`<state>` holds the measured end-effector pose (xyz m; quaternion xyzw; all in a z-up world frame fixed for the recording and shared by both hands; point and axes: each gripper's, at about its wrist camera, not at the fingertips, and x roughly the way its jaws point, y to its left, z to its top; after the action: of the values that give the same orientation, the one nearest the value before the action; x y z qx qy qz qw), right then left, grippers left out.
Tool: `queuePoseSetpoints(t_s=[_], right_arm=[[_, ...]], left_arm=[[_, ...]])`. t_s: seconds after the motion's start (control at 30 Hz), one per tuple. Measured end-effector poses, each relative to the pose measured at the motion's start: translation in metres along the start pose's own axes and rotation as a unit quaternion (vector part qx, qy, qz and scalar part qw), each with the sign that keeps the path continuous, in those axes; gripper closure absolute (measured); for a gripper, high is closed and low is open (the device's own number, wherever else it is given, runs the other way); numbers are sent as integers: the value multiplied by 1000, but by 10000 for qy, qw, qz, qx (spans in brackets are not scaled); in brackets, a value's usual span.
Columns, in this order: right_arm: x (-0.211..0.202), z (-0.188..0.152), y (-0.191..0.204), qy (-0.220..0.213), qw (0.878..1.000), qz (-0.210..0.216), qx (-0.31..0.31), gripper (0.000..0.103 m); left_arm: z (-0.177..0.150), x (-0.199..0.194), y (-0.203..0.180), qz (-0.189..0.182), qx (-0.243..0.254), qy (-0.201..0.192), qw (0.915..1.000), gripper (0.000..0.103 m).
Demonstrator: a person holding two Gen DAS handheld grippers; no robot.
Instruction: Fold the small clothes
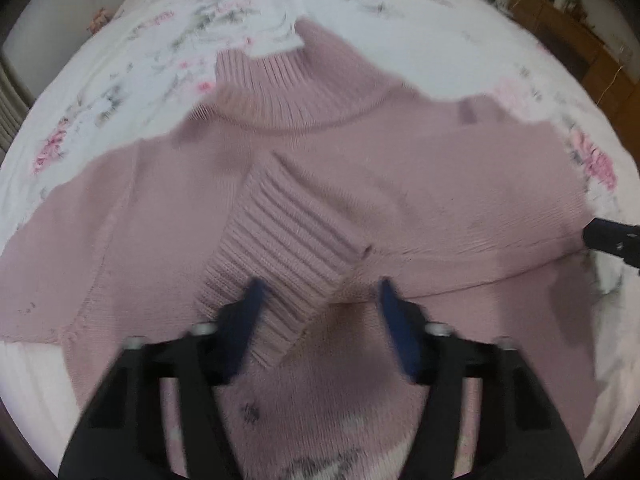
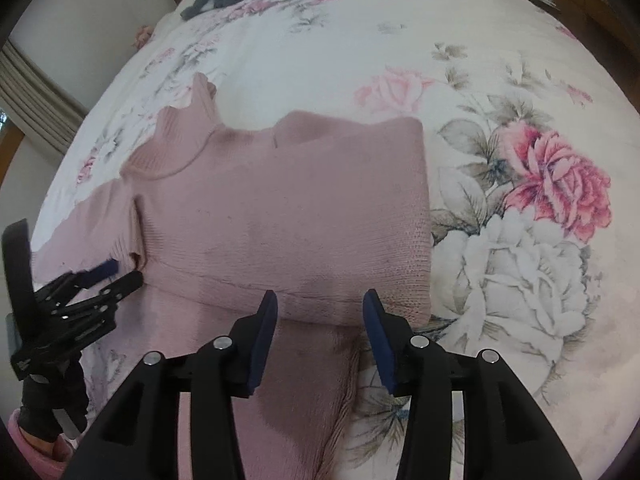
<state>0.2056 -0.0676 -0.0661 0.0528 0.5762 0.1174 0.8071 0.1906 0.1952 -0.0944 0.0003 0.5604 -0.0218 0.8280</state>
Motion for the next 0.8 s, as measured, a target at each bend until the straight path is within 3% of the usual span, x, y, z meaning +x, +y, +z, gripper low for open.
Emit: queuePoseSetpoints(t_s=[0.07,0.13,0.17,0.2,0.37,0.5,0.57,0.63,0.7,0.73,0.8], right_arm=[[7,-1,-5,58,9999,55,111,58],[8,-4,-9,62,9998,95,149,58],[9,-4,-9,52,9998,105,140,58],[9,-4,-10,42,9998,112,127,58],[3,-4,-8,-22,9998,166,74,58],[-6,-5,-11,-55,9997,223,1,57],[-6,-4,-7,-64,9998,202,-41,57],[-3,-3,-2,-43,9998,209,-33,56],[2,-2,1,-16,9998,186,-2,55],[4,-2,1,4,9998,182,4,55],[8,-3,2,30,9999,145,-22,55]], left_arm=[[0,2,5,25,-34,-44,10000,70],[0,-5,19,-222,-269,-111,9993,84],[0,-11,26,-348,-388,-175,9985,101],[0,-17,31,-406,-467,-232,9978,103],[-4,-51,69,-158,-686,-626,9955,103],[-9,-57,115,351,-1085,-571,9918,103],[-11,-55,118,227,-1101,-483,9925,102],[-12,-55,99,72,-803,-489,9955,93],[-10,-53,76,-47,-488,-506,9975,48],[-9,-51,63,-68,-349,-523,9980,39],[-5,-43,32,-98,-12,-517,9986,34]])
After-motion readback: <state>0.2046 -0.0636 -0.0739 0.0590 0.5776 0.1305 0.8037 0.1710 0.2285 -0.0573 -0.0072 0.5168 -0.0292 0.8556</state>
